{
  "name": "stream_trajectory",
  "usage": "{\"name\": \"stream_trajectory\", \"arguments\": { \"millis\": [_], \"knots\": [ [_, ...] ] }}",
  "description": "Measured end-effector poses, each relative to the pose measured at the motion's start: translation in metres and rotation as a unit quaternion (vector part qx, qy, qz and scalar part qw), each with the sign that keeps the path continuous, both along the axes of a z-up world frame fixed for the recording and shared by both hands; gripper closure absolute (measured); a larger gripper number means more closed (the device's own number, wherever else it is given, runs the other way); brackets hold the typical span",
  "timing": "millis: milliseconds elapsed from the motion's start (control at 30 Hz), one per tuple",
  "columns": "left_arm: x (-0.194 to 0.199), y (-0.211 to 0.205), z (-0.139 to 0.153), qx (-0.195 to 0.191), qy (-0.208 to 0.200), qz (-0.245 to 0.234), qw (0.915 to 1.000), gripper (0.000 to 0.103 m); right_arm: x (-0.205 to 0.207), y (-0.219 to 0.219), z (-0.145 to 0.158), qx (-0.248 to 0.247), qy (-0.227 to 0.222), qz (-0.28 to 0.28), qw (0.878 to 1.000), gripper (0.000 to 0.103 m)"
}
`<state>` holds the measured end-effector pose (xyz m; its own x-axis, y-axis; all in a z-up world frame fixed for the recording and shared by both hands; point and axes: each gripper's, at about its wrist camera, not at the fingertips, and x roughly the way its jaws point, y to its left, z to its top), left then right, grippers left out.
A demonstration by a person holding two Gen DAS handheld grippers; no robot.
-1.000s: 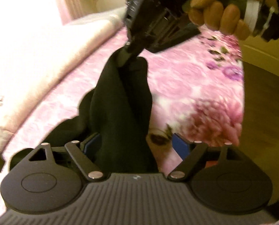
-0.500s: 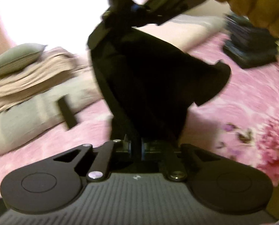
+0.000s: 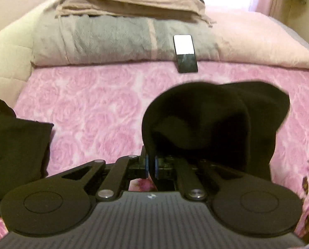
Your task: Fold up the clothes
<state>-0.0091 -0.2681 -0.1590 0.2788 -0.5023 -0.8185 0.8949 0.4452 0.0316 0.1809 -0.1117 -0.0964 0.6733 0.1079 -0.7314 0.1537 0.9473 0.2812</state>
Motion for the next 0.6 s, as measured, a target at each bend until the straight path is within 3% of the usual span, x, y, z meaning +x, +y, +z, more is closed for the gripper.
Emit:
{"name": "stream_trajectory", "arguments": {
  "millis": [100,233,367,467,500,533,567,600],
  "knots": [
    [-0.001,0.002,-0.008,0.004,-0.002,-0.005,1.0000,0.099,-0.004,-0.021,-0.048,-0.087,0.063,-0.010,0.994,0.008],
    [-0.005,0.008,-0.015,0.013,-0.010,0.009,0.9998,0.099,0.022,-0.038,-0.106,-0.189,0.093,0.080,0.974,0.008],
    [-0.016,0.009,-0.015,0.027,-0.021,0.035,0.9988,0.099,0.060,-0.041,-0.159,-0.308,0.063,0.208,0.926,0.008],
    [-0.031,0.005,-0.012,0.034,-0.035,0.049,0.9976,0.099,0.086,-0.040,-0.188,-0.354,0.019,0.285,0.890,0.008],
    [-0.036,0.002,-0.009,0.034,-0.039,0.052,0.9973,0.099,0.093,-0.042,-0.193,-0.359,0.001,0.299,0.884,0.025],
    [-0.040,0.000,-0.006,0.035,-0.043,0.055,0.9970,0.099,0.098,-0.044,-0.193,-0.358,-0.007,0.301,0.884,0.070],
    [-0.044,-0.002,-0.003,0.032,-0.047,0.053,0.9970,0.099,0.103,-0.046,-0.192,-0.355,-0.010,0.300,0.885,0.089],
    [-0.046,-0.007,0.002,0.028,-0.053,0.046,0.9972,0.099,0.104,-0.047,-0.189,-0.351,-0.013,0.292,0.890,0.093]
  ]
}}
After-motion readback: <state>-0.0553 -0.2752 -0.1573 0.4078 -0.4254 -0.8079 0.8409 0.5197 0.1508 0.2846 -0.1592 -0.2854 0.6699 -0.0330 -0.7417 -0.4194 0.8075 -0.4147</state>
